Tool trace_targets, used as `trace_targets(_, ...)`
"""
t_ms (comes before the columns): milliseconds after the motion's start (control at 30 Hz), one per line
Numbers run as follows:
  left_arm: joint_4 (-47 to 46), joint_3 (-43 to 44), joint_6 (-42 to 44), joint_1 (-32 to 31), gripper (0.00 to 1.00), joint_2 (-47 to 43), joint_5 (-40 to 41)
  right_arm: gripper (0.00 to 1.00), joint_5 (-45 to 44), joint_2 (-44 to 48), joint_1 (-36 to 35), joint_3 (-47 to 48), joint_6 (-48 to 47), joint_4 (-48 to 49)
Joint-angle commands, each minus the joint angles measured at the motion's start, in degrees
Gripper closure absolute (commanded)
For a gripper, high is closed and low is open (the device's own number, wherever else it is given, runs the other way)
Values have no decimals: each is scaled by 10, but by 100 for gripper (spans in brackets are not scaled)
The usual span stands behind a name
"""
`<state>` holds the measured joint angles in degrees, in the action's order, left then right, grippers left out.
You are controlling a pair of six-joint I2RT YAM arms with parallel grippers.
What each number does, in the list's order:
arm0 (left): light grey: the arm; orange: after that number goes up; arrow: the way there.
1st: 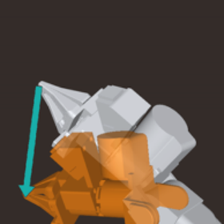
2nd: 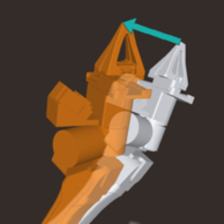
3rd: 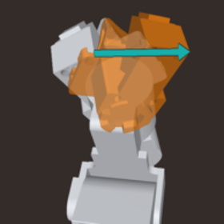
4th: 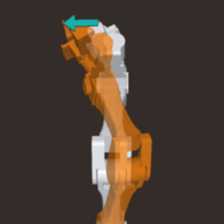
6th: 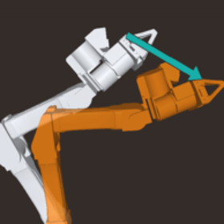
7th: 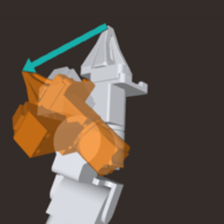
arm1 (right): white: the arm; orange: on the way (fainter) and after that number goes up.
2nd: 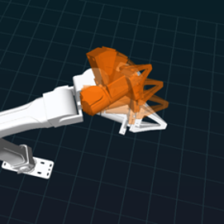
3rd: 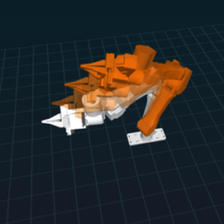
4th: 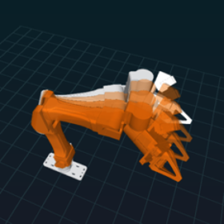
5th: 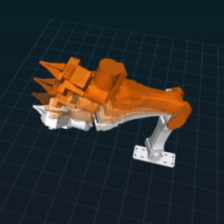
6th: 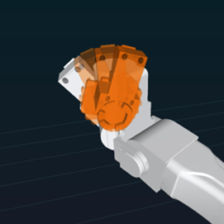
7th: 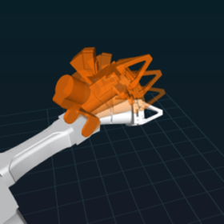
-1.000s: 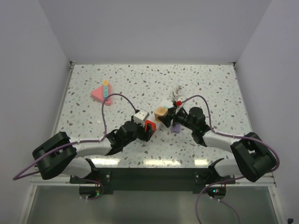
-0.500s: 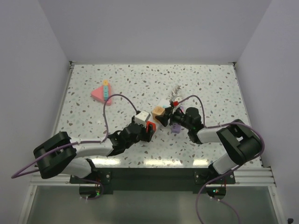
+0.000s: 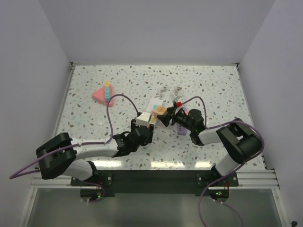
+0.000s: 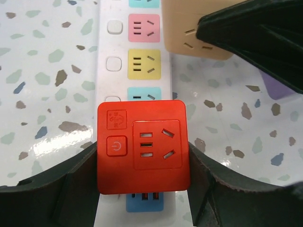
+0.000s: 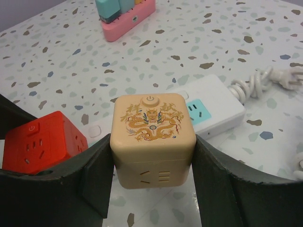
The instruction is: Insert the plug
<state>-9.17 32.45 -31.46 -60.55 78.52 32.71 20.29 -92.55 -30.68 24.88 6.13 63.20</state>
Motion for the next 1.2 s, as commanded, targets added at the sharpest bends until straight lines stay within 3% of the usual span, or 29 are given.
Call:
trace_targets(0, 202, 7, -67, -16, 43, 26, 84, 100, -40, 30, 3, 11, 6, 33)
trace_targets(67, 206, 24, -57, -23, 36, 25, 97, 100, -81, 50, 4, 13, 6, 9)
trace_targets(167, 206, 70, -23, -23, 12, 24, 118, 100, -117, 97, 6, 10, 12, -30)
trace_targets(333, 138, 131, 55, -17, 0, 28, 125, 100, -169, 184, 8, 8, 7, -122)
trace_targets(467, 103, 184, 104, 13, 0, 64, 87, 100, -188, 255, 10, -5, 0, -170)
trace_targets(733, 57, 266, 149, 133, 0, 190, -82, 100, -192, 395, 11, -33, -7, -249)
trace_targets(933, 57, 332, 163, 170, 0, 274, -122, 100, -186, 461, 11, -44, -11, -288)
trace_targets(1167, 40, 333, 170, 220, 0, 319, -211, 100, -187, 489, 11, -49, -14, -308)
